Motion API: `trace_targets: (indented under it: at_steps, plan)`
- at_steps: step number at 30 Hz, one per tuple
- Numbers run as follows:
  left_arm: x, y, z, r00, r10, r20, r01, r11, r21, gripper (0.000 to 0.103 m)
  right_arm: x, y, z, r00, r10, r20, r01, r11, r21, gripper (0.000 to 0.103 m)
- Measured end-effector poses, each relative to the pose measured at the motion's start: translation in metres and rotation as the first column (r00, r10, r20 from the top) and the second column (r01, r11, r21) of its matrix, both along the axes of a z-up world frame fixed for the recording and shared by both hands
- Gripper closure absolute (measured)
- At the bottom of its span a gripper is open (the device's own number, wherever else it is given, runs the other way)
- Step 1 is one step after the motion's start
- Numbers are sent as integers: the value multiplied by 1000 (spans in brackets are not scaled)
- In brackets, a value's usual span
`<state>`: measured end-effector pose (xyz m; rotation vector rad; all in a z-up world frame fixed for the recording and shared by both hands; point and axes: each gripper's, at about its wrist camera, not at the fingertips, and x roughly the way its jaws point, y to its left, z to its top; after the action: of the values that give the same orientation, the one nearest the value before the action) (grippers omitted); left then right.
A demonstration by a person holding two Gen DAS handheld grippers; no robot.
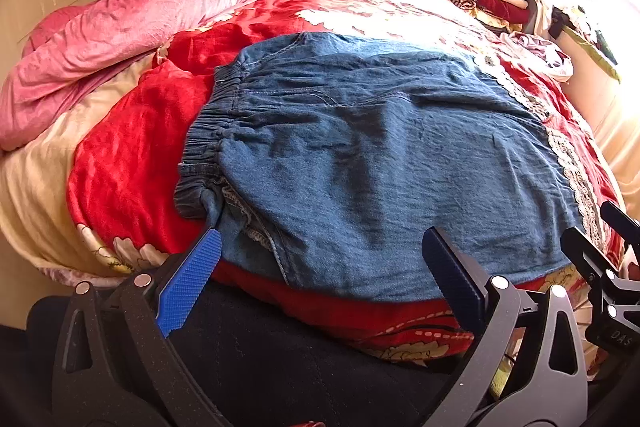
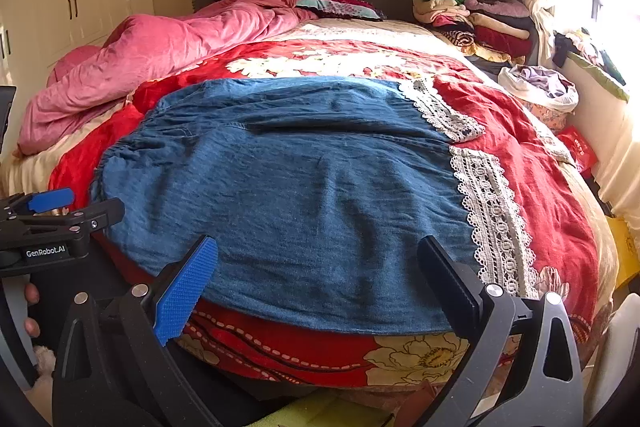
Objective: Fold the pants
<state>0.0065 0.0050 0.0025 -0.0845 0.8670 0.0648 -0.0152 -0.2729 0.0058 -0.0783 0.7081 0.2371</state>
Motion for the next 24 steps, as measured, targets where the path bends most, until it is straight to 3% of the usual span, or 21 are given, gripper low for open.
trace_targets:
  at_steps: [9, 24]
  plan:
    - [20, 20, -4, 1000, 29, -3, -29, 1000, 1, 8, 34, 19, 7, 999, 49, -3, -49, 999, 0, 4]
    - [77, 83, 3, 994, 104, -19, -104, 995, -4, 8, 126, 69, 10, 986, 155, -64, -158, 986, -47, 4]
